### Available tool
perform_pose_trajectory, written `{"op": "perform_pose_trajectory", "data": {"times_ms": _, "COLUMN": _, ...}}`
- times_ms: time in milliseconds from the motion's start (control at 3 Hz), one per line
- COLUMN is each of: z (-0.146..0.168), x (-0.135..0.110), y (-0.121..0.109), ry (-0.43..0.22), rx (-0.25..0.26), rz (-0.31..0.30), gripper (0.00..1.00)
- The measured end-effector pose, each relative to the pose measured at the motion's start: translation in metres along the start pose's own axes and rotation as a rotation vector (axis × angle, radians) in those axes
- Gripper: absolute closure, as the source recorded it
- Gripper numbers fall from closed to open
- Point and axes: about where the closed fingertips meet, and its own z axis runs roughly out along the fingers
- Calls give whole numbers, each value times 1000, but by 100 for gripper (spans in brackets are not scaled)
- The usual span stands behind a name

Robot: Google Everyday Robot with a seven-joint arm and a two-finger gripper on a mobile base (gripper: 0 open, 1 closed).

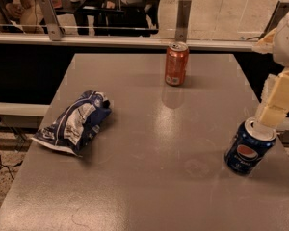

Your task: Pick blue chip bag

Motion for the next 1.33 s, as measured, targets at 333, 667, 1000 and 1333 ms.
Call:
{"op": "perform_pose_trajectory", "data": {"times_ms": 333, "z": 0, "x": -7, "y": 0, "ry": -8, "rx": 0, "rz": -19, "gripper": 0}}
{"op": "perform_pose_trajectory", "data": {"times_ms": 667, "z": 2, "x": -36, "y": -1, "ry": -39, "rx": -12, "rz": -93, "gripper": 0}}
{"op": "perform_pose_trajectory", "data": {"times_ms": 1000, "z": 13, "x": -88, "y": -4, "ry": -97, "rx": -45, "rz": -196, "gripper": 0}}
{"op": "perform_pose_trajectory", "data": {"times_ms": 1333, "z": 32, "x": -146, "y": -1, "ry": -150, "rx": -88, "rz": -304, "gripper": 0}}
